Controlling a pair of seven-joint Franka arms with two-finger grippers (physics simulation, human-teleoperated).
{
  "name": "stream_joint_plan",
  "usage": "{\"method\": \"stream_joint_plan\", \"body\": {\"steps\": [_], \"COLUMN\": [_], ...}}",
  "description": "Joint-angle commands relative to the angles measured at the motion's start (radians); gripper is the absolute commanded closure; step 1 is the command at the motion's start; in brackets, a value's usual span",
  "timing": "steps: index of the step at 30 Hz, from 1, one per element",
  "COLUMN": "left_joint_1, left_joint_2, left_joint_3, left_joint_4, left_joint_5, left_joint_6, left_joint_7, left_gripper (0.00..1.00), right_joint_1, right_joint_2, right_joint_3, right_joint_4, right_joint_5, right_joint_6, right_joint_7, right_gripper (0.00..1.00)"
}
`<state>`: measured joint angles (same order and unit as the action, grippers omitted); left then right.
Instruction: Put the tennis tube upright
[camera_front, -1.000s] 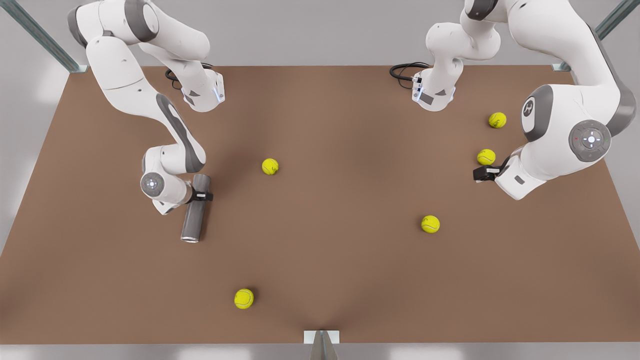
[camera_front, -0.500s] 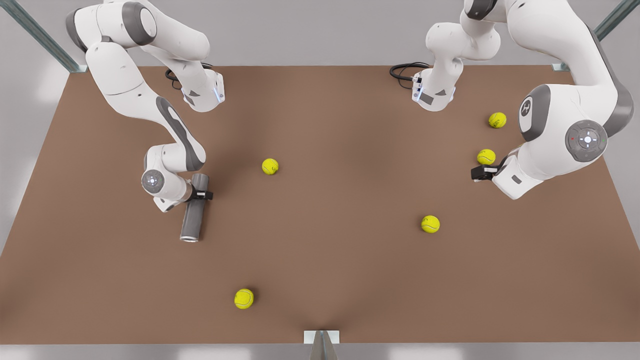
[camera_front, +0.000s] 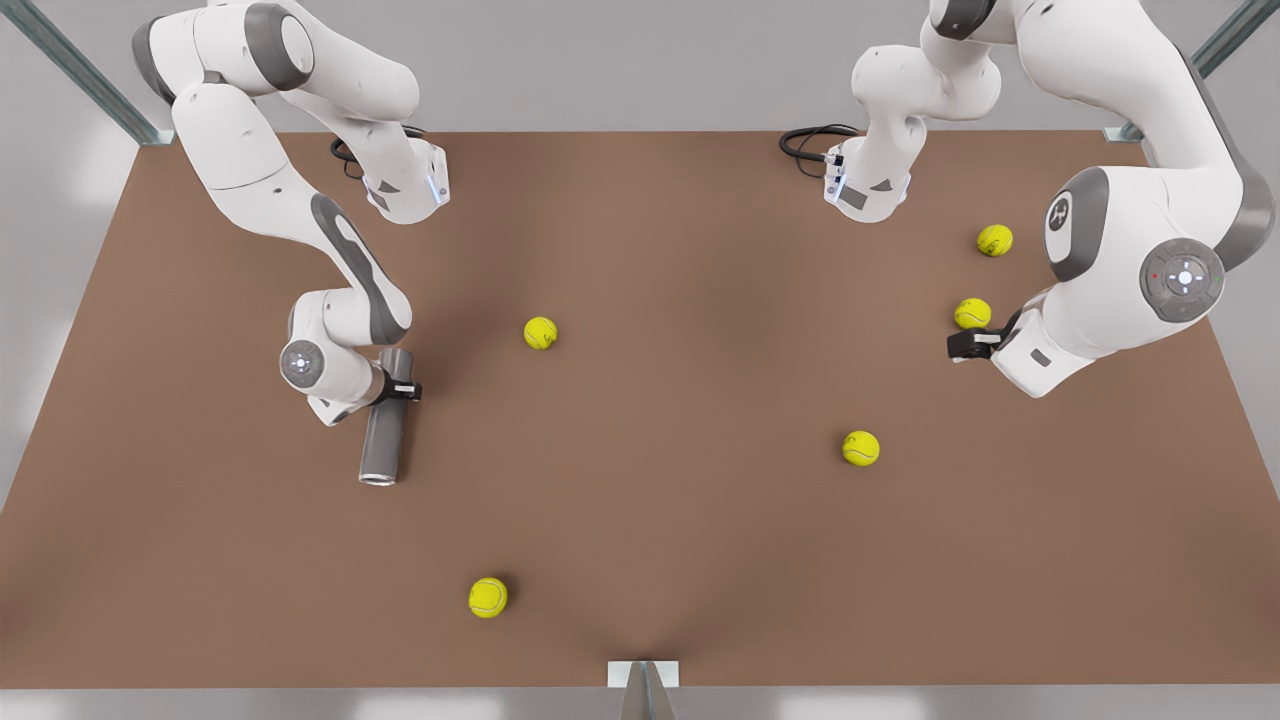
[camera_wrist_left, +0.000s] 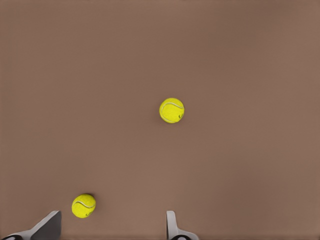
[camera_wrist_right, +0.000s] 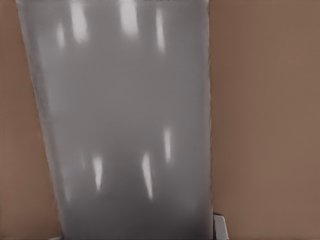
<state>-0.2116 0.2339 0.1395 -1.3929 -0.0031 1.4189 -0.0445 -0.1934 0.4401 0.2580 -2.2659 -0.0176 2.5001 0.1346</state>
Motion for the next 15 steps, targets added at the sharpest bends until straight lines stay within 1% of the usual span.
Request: {"method": "stream_joint_plan", "body": {"steps": [1,6,15], "left_joint_1": [0.000,0.000,0.000], "left_joint_2": [-0.001,0.001,0.001], "left_joint_3": [0.000,0.000,0.000], "left_joint_4": [0.000,0.000,0.000], "left_joint_5": [0.000,0.000,0.000], "left_joint_6": [0.000,0.002,0.002], "left_joint_7": [0.000,0.000,0.000], "left_gripper": [0.00,0.00,0.00], "right_joint_1": [0.002,0.005,0.002], "right_joint_2": [0.000,0.000,-0.003], "right_joint_3": [-0.003,-0.003,-0.002], "right_joint_4": [0.000,0.008,0.043], "right_joint_5": [-0.087,-0.091,-0.091], "right_joint_6": [-0.001,-0.004,-0.057], "right_joint_7": [0.063,0.063,0.063], "right_gripper": [0.33,0.37,0.37]}}
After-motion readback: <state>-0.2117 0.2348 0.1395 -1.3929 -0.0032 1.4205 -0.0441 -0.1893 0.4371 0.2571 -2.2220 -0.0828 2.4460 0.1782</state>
